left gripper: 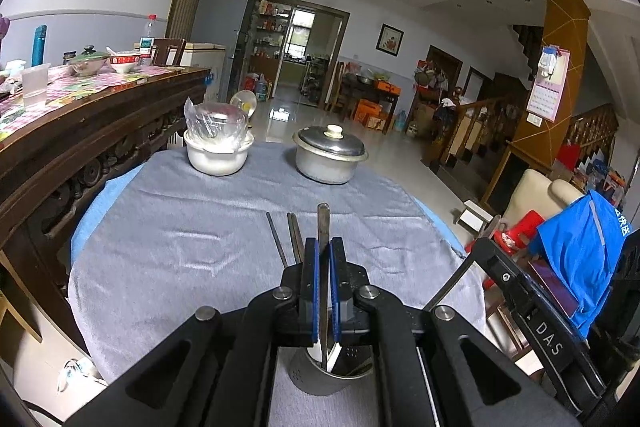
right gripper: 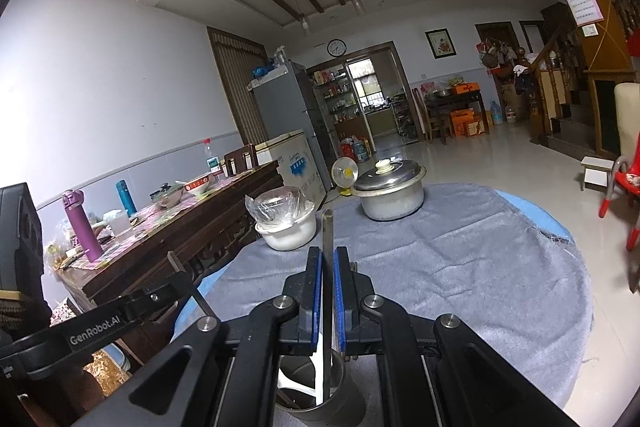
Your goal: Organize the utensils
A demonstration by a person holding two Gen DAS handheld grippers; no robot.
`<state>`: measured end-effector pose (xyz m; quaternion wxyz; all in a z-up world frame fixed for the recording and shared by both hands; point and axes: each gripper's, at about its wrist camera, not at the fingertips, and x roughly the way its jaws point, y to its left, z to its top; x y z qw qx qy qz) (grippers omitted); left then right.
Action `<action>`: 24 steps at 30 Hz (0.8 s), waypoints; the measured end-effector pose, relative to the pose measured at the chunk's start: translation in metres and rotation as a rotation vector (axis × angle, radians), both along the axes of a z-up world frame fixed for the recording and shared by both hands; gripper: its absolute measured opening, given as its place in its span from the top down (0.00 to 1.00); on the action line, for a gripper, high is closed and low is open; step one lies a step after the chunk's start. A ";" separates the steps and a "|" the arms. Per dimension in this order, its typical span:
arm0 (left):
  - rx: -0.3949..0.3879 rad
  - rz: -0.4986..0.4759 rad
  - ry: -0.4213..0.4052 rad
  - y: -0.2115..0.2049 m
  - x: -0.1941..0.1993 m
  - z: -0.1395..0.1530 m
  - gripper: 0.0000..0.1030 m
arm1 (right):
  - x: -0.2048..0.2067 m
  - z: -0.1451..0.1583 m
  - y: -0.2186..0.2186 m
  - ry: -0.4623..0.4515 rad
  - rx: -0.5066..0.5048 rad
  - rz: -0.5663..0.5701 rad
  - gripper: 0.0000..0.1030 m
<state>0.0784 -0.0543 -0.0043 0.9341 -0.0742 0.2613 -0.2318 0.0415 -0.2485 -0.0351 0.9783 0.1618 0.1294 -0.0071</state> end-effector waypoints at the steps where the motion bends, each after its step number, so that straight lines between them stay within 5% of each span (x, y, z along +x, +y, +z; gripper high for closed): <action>1: -0.001 -0.002 0.001 0.000 0.000 -0.001 0.95 | 0.000 0.000 0.000 0.000 0.001 0.000 0.94; 24: 0.022 0.004 0.024 0.003 0.004 -0.008 0.95 | 0.015 -0.007 0.008 0.023 0.017 0.044 0.91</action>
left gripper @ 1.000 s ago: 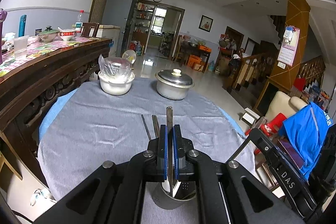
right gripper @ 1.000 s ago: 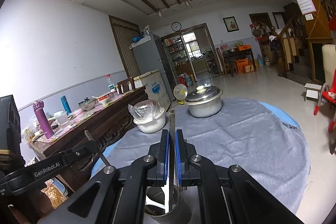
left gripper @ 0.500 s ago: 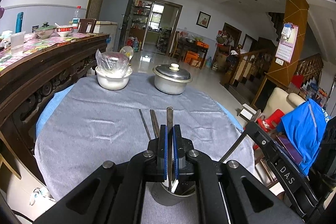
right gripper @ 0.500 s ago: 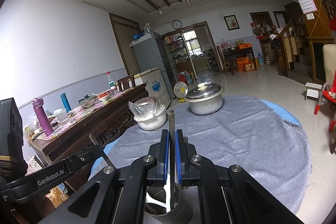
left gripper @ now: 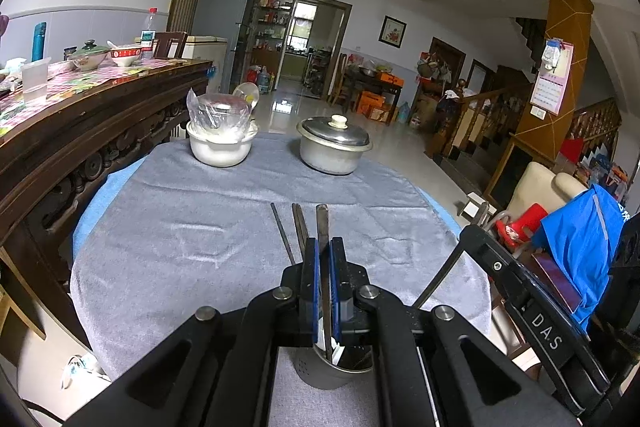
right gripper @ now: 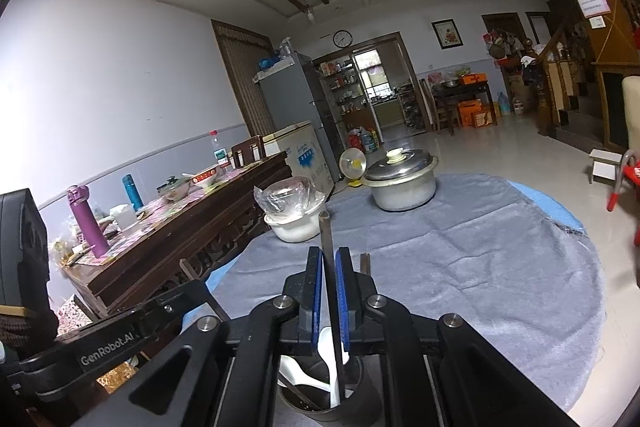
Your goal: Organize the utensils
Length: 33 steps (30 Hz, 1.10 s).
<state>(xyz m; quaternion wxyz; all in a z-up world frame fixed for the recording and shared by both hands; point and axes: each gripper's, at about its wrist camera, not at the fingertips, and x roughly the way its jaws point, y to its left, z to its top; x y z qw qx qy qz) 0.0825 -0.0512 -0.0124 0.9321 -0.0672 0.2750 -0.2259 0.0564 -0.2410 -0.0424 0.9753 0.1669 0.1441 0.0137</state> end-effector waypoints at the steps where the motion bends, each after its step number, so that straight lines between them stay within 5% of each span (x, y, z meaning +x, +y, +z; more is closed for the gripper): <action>1: 0.001 -0.001 -0.001 0.000 0.000 0.000 0.95 | 0.001 -0.001 0.001 -0.001 -0.002 0.005 0.91; 33: -0.003 0.011 0.105 0.007 0.013 -0.019 0.95 | -0.001 -0.011 -0.017 0.019 0.110 -0.004 0.87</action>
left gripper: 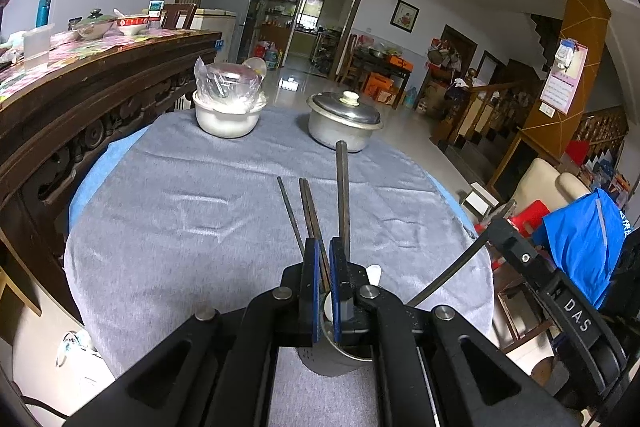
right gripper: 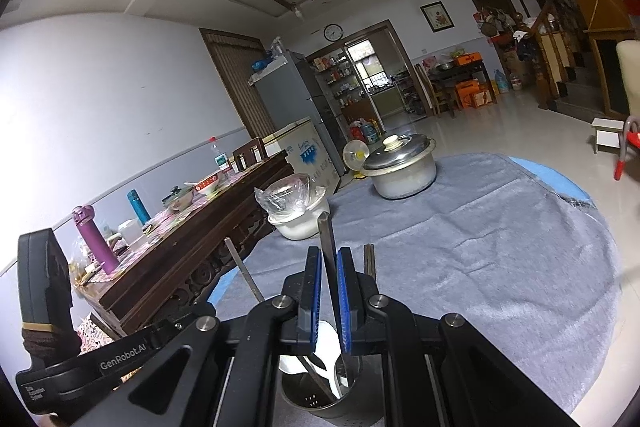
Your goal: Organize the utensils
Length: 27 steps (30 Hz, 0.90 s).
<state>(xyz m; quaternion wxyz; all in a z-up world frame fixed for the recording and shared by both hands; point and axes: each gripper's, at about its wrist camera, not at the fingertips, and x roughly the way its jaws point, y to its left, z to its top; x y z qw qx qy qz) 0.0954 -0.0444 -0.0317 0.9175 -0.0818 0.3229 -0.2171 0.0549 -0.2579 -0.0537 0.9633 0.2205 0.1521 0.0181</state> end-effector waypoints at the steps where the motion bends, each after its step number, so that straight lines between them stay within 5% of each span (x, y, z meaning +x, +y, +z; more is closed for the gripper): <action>1: 0.002 -0.001 0.005 0.000 -0.001 -0.001 0.95 | -0.001 0.000 -0.001 0.000 0.008 -0.001 0.80; 4: 0.012 0.003 0.015 0.000 -0.001 -0.003 0.95 | -0.003 -0.001 -0.004 -0.006 0.025 -0.009 0.66; 9: 0.029 0.015 0.050 0.001 0.001 -0.011 0.95 | -0.005 -0.003 -0.008 0.000 0.044 0.001 0.63; 11: 0.037 0.016 0.071 0.002 0.002 -0.014 0.94 | -0.006 -0.005 -0.010 0.004 0.055 0.007 0.54; 13: 0.047 0.024 0.080 0.003 0.003 -0.016 0.88 | -0.009 -0.007 -0.013 -0.001 0.065 0.011 0.51; 17: 0.065 0.047 0.074 0.007 -0.001 -0.019 0.56 | -0.014 -0.013 -0.019 0.004 0.074 0.026 0.51; 27: 0.107 0.066 0.078 0.013 -0.008 -0.023 0.47 | -0.022 -0.050 -0.062 0.103 0.233 -0.066 0.51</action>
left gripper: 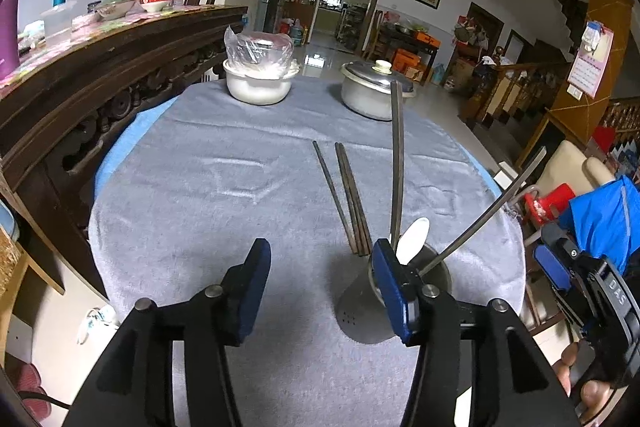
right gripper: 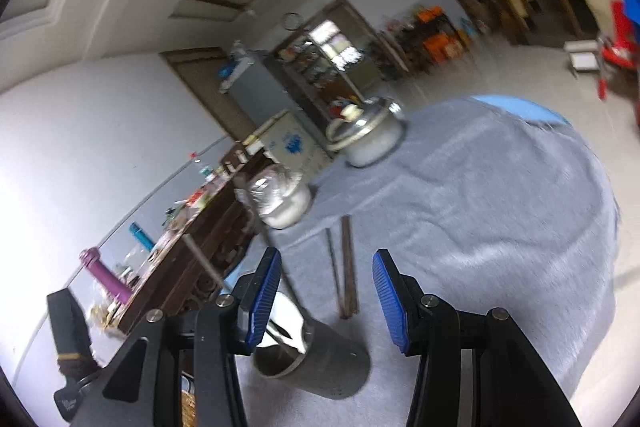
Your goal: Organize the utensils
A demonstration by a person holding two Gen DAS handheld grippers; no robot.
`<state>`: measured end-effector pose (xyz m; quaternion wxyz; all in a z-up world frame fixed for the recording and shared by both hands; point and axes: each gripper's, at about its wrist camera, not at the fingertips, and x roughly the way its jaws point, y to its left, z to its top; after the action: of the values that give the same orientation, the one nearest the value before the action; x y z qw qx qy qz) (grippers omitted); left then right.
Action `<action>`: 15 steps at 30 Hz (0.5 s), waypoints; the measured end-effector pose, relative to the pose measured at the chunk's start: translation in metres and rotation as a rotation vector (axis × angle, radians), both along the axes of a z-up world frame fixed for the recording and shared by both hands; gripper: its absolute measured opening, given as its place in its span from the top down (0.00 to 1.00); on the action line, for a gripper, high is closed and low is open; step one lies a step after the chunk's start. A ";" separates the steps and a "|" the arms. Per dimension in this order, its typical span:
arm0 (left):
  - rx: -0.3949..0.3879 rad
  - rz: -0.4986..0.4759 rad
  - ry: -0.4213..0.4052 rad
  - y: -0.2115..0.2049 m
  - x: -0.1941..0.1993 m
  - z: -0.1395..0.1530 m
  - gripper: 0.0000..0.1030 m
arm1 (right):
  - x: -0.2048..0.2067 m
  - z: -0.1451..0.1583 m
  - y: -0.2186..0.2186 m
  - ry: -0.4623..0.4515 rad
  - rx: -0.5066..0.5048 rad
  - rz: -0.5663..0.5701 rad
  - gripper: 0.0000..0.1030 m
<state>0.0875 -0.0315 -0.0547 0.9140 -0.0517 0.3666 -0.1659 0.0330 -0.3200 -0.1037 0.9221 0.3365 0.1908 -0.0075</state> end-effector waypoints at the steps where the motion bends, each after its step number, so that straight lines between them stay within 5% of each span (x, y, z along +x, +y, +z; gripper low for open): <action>1: 0.010 0.002 -0.006 0.000 -0.002 0.000 0.46 | -0.002 -0.002 -0.002 0.014 -0.015 -0.020 0.50; 6: 0.058 0.015 -0.046 0.001 -0.014 0.001 0.35 | -0.011 -0.005 -0.003 0.075 -0.105 -0.078 0.36; 15: 0.169 0.061 -0.099 0.011 -0.028 -0.003 0.26 | -0.019 -0.018 0.007 0.194 -0.174 -0.065 0.31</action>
<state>0.0590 -0.0204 -0.0575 0.9368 0.0225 0.3318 -0.1089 0.0136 -0.3131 -0.1220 0.9243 0.2590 0.2668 -0.0867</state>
